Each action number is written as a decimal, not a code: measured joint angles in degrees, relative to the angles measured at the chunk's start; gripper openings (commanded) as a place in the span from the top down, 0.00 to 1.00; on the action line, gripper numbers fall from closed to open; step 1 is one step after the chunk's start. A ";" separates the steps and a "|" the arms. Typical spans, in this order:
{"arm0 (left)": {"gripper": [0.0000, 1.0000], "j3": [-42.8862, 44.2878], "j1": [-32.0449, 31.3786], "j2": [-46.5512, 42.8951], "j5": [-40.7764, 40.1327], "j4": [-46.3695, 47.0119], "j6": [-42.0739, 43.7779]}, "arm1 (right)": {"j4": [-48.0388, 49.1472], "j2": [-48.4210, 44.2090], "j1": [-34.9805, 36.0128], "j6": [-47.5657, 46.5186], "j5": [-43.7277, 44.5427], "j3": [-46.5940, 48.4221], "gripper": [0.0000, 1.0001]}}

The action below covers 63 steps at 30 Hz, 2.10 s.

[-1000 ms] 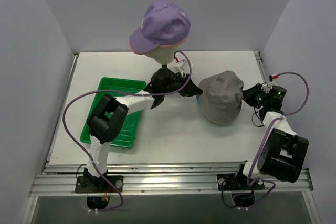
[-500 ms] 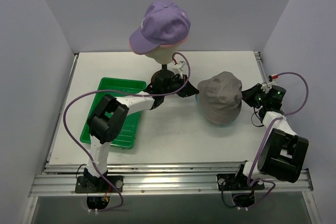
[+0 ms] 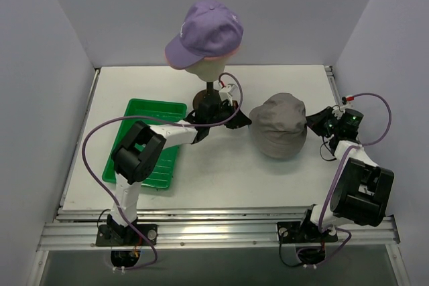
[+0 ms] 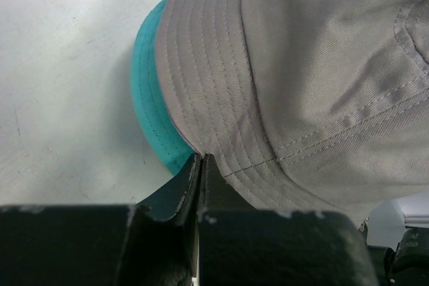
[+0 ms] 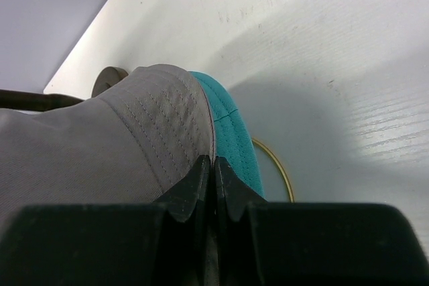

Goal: Stack the hats

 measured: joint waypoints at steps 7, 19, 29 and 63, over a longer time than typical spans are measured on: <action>0.87 -2.64 -1.33 -1.70 -2.58 0.17 1.40 | -0.94 -0.46 0.09 -0.09 1.60 -0.02 0.79; 0.49 -8.83 -1.40 -8.20 -6.64 -2.43 4.98 | -4.50 -5.20 0.55 -1.18 5.25 -0.02 0.74; 0.48 -9.09 -7.74 -16.26 -14.62 -7.78 11.08 | -6.29 -3.08 4.22 -2.56 9.79 0.00 0.75; 0.46 -7.78 -30.32 -9.14 -42.34 -5.68 21.90 | -30.67 -27.21 8.46 -7.19 21.11 17.33 0.64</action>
